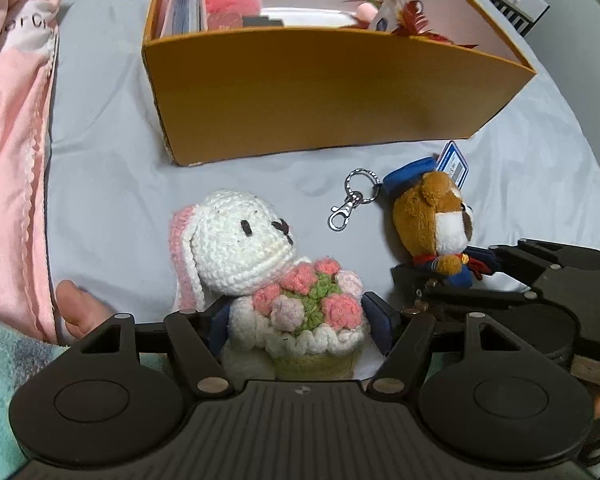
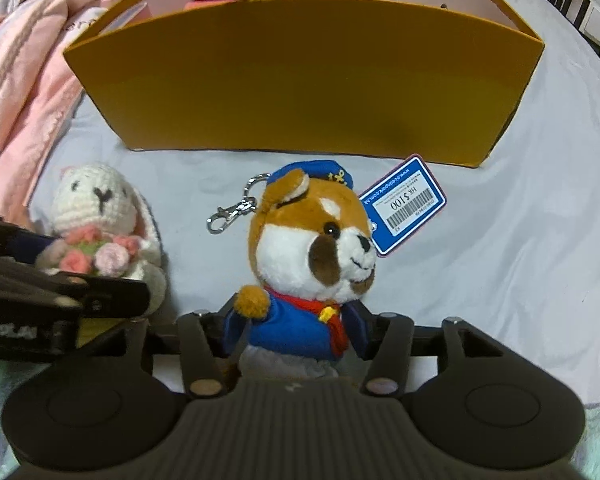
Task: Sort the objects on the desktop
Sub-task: 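Lift and carry the bunny and bear plush over the orange box with both tools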
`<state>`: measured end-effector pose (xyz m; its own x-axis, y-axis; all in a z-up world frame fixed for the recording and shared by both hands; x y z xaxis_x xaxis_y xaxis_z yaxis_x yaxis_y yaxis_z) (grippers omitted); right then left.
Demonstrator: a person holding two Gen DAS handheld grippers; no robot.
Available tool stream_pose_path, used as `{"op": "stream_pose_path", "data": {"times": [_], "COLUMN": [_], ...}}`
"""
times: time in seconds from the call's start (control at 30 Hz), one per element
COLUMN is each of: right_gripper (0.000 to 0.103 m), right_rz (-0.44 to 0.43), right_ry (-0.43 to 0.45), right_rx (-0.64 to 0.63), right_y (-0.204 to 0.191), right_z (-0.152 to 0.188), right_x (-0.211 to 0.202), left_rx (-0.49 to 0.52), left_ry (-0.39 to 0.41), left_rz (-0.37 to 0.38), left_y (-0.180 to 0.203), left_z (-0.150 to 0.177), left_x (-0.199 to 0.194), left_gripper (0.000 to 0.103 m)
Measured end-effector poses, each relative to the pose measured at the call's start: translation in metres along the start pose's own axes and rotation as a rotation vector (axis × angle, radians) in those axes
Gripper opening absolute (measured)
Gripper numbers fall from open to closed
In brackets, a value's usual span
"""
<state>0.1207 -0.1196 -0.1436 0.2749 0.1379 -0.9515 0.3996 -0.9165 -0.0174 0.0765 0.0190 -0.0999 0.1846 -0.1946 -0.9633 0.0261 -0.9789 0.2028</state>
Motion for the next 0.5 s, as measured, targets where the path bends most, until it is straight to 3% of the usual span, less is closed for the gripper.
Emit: {"op": "stream_pose_path", "data": {"times": [0.13,0.5], "right_gripper": [0.037,0.037], "right_rz": [-0.005,-0.114], "right_ry": [0.055,0.240], "right_rx": [0.023,0.044], "right_y": [0.001,0.010], "right_z": [0.006,0.010], "right_x": [-0.011,-0.088], "left_rx": [0.024,0.108], "left_ry": [0.057,0.168], "left_rz": [0.015,0.110], "left_y": [0.001,0.023], "left_z": [0.003,-0.003], "left_x": [-0.015,-0.069], "left_gripper": [0.078,0.078]}}
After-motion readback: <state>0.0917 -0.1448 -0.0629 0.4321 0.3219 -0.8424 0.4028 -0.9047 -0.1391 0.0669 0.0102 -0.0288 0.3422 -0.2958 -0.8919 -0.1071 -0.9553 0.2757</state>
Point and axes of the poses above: each gripper's, at about its wrist camera, not at the fingertips, and x roughly the way its jaws point, y to its right, z to its underside, the point moved 3 cm from there along x, roughly the way its jaws point, and after that the axes turned 8 degrees about -y, right-handed, at the moved point
